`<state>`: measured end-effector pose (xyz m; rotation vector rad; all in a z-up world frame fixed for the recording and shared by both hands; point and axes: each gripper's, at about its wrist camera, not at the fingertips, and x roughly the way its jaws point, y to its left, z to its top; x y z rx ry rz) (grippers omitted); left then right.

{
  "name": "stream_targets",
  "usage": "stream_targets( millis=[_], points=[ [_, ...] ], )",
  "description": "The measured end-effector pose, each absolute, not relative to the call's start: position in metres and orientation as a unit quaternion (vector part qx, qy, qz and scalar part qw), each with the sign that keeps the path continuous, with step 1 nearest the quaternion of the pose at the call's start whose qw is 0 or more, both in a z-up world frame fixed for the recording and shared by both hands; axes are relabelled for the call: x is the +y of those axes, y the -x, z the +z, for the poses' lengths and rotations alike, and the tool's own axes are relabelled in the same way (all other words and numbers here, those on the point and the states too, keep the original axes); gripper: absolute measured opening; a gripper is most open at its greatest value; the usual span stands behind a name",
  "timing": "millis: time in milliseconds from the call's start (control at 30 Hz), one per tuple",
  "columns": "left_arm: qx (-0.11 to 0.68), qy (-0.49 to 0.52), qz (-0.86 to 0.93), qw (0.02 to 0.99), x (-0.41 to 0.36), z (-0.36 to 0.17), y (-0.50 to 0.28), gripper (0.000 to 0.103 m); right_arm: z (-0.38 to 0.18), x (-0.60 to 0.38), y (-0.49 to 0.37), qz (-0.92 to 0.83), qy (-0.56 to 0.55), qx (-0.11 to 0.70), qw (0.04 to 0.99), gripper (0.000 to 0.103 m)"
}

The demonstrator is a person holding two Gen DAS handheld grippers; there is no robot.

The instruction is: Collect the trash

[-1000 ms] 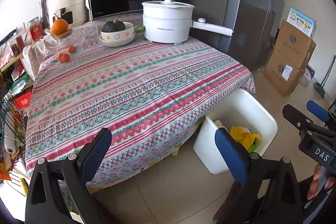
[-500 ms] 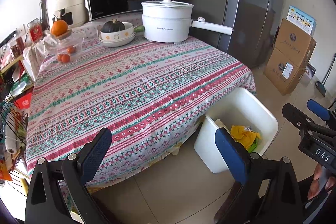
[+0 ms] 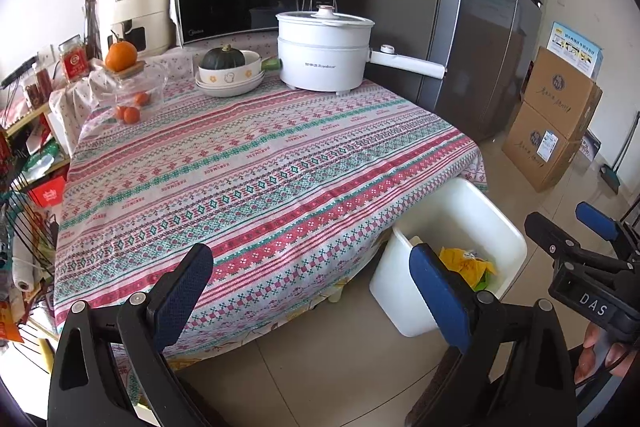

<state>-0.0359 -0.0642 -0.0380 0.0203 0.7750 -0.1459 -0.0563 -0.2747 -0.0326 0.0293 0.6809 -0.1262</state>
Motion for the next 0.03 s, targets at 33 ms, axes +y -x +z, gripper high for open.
stream_targets(
  millis=[33],
  points=[
    [0.379, -0.008, -0.070, 0.923, -0.0603, -0.0347, 0.0356, 0.100, -0.0341, -0.2716, 0.0553, -0.056, -0.011, 0.338, 0.940, 0.098]
  ],
)
